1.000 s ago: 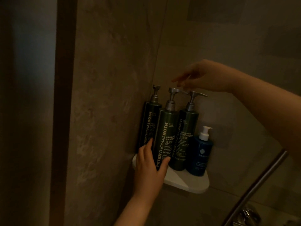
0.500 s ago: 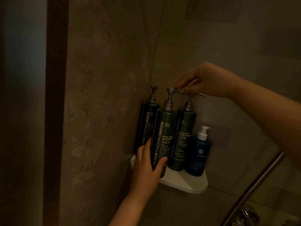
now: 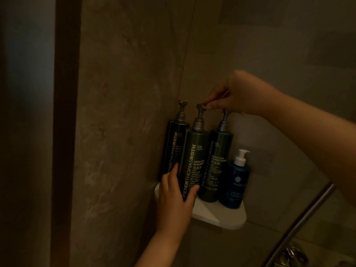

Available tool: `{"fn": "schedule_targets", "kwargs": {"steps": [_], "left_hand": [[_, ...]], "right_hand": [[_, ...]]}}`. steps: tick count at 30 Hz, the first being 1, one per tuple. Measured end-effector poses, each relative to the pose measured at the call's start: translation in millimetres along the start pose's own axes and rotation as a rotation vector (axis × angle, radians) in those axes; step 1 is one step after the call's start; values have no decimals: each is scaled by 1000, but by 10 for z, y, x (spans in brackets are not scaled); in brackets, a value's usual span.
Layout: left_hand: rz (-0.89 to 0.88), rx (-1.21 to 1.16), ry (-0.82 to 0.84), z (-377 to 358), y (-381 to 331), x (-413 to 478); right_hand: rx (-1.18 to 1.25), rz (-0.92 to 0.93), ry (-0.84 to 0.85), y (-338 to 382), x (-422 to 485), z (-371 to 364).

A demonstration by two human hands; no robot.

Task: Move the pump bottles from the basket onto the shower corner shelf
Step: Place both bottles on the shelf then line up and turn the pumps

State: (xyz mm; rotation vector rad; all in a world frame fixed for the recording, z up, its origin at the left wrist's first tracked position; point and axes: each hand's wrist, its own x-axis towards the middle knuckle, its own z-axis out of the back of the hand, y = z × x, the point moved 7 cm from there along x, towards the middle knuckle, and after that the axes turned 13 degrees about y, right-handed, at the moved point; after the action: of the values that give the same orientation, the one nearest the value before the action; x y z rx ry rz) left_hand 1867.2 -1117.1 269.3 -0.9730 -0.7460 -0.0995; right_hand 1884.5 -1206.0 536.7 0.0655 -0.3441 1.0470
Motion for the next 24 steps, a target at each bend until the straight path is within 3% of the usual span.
{"fn": "schedule_targets", "kwargs": {"steps": [24], "left_hand": [[7, 70, -77, 3, -18, -2]], "right_hand": [[-89, -43, -39, -31, -12, -35]]}}
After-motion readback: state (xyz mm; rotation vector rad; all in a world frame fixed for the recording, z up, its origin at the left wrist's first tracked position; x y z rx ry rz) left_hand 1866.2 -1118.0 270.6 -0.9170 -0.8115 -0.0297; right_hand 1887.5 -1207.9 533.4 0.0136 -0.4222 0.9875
